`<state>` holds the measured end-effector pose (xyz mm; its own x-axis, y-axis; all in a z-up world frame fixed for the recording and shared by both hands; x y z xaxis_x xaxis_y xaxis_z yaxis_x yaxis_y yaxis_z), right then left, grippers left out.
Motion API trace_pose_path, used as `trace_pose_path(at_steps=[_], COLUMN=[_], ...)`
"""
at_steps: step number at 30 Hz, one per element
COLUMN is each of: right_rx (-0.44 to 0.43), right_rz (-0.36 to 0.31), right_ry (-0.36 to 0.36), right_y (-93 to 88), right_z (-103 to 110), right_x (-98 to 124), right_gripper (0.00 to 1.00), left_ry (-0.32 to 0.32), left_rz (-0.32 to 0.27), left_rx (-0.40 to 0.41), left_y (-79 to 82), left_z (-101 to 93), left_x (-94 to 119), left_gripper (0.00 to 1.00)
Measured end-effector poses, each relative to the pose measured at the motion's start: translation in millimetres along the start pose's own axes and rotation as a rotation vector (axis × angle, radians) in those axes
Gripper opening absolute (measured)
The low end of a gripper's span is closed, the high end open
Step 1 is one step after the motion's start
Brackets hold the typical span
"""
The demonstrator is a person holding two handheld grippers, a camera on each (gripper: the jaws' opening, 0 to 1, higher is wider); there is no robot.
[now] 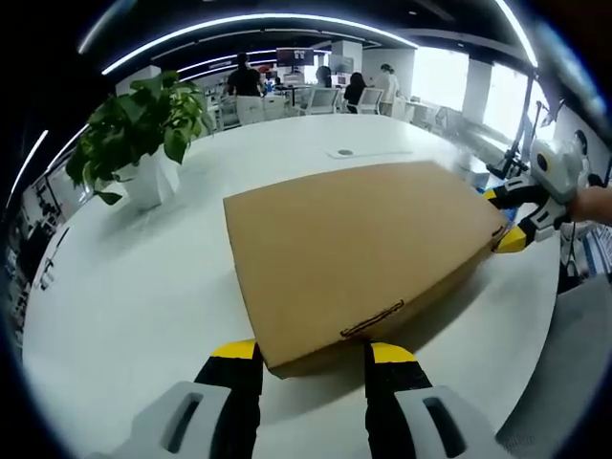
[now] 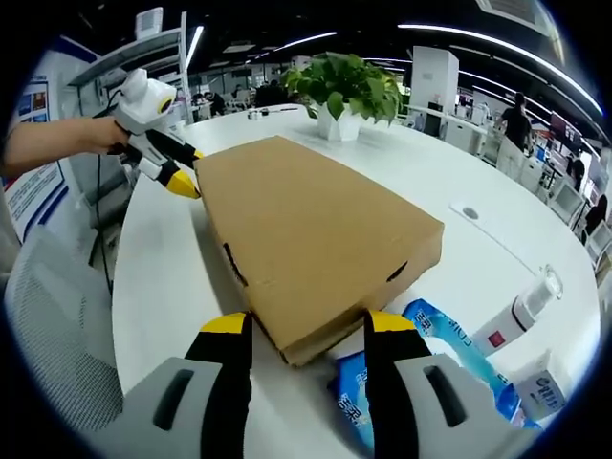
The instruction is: Operate the shoe box by opening the lid, removing the specified soft item, and placing it in the target area until the item is outside and the box remains undamaged.
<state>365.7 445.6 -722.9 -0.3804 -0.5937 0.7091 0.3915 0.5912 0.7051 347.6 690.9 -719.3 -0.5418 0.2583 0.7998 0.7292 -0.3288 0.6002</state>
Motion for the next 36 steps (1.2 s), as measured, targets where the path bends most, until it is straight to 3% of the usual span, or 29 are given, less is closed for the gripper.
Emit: trace_pose_path(at_steps=[11, 16, 26, 36], right_rx=[0.018, 0.042, 0.006, -0.003], right_rz=[0.022, 0.091, 0.077, 0.036], right_ry=[-0.001, -0.002, -0.016, -0.027], right_y=[1.3, -13.3, -12.4, -6.4], right_z=[-11, -12, -17, -11], right_x=[-3, -9, -4, 13], right_gripper=[0.43, 0.35, 0.35, 0.38], left_ry=[0.000, 0.002, -0.006, 0.008], left_rz=[-0.002, 0.002, -0.009, -0.052], left_rx=[0.003, 0.005, 0.009, -0.001], left_y=[8.7, 10.0, 10.6, 7.8], left_z=[2.0, -0.1, -1.3, -5.2], left_x=[-7, -8, -5, 13], left_gripper=[0.42, 0.42, 0.42, 0.47])
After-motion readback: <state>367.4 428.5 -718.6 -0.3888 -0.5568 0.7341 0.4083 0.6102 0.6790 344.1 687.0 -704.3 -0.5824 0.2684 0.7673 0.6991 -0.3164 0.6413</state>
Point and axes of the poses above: the point that each gripper's makers call its tool centre point, and the gripper's own axes: x roughly backward along the fingers, z roughly to its left, y roughly out of its top, the point moved 1 cm from there along x, roughly backward along the fingers, and after that the axes turned 6 degrees about z, right-handed, at the moved point
